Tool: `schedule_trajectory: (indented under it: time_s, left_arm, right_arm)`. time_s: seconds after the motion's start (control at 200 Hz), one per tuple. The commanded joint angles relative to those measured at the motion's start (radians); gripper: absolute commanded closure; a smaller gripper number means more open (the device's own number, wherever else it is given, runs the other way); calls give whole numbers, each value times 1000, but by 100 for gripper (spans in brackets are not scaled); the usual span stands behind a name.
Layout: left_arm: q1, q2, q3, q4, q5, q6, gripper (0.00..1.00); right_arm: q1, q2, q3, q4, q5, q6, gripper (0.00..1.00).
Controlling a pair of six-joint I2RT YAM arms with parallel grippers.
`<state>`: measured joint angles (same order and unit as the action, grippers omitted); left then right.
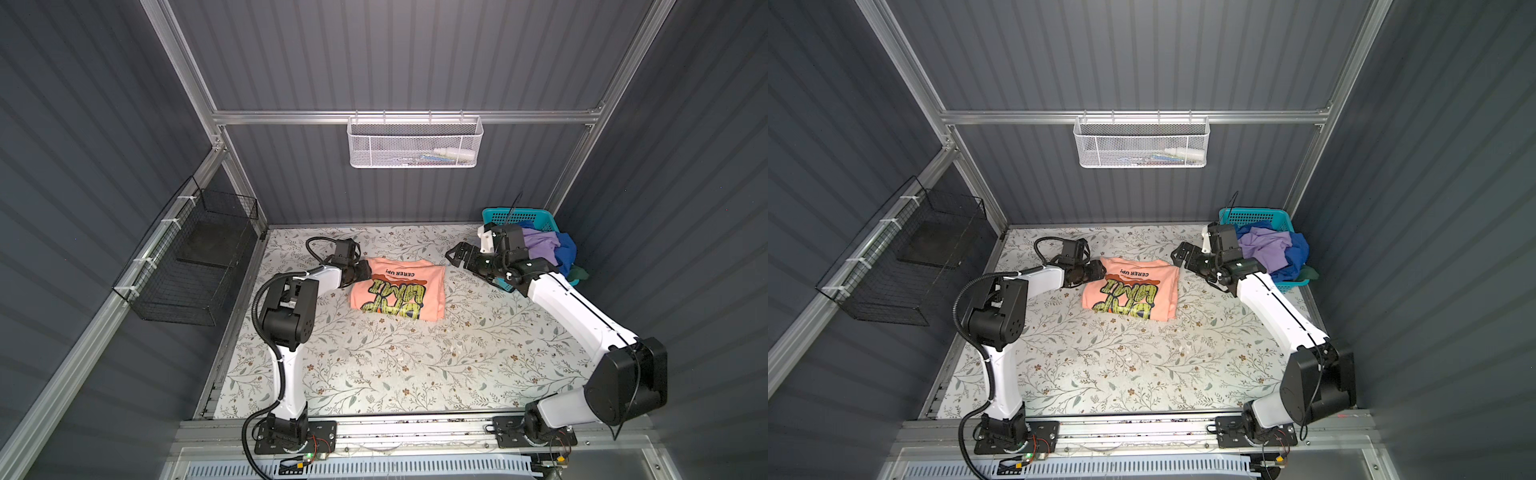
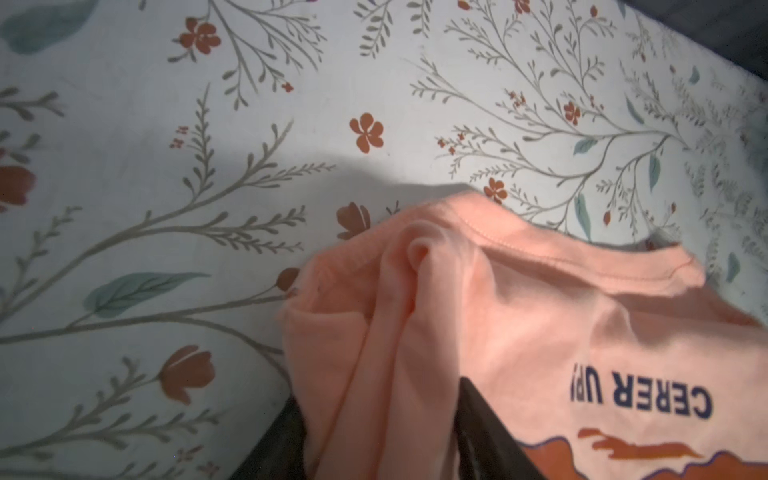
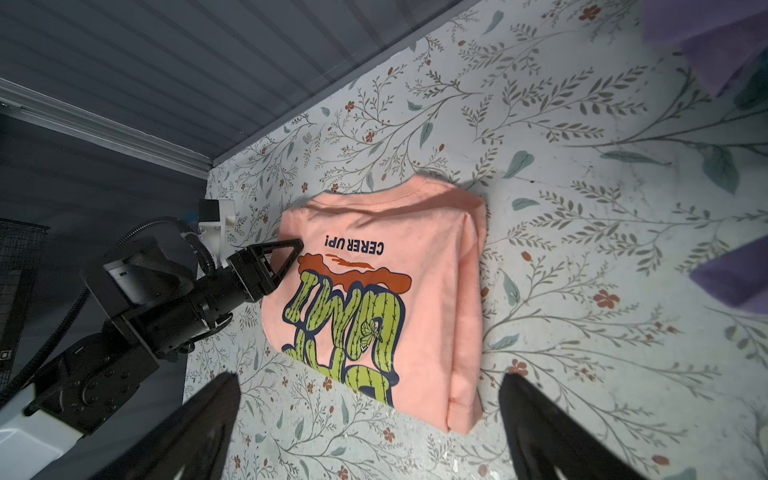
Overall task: Fold and stack the t-shirts
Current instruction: 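Release the right gripper and move it toward the teal basket while left holds, then drag the folded peach shirt with the left gripper to the far table corner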
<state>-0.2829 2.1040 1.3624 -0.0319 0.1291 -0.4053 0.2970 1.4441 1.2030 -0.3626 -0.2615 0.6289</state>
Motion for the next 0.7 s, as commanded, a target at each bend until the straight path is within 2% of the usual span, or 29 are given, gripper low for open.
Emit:
schedule_trajectory:
  time_s: [0.0, 0.02, 0.145, 0.365, 0.495, 0.63, 0.695]
  left_arm:
    - [-10, 68, 59, -45, 65, -22, 89]
    - [-11, 79, 89, -58, 67, -24, 100]
    - [-9, 118, 166, -120, 54, -11, 100]
    - [18, 143, 322, -289, -145, 140, 100]
    - [87, 151, 324, -273, -207, 177, 100]
    - [194, 130, 302, -223, -156, 177, 100]
    - [225, 130, 312, -205, -184, 220, 100]
  right_arm:
    - [2, -29, -34, -19, 18, 15, 1]
    - [2, -32, -39, -19, 23, 15, 1]
    - [1, -54, -68, -34, 55, 9, 1]
    - [3, -119, -150, -45, 65, 22, 1]
    - [9, -195, -235, -4, 105, 9, 1]
    - [13, -275, -315, 16, 160, -14, 1]
    - [12, -304, -347, 24, 177, -25, 1]
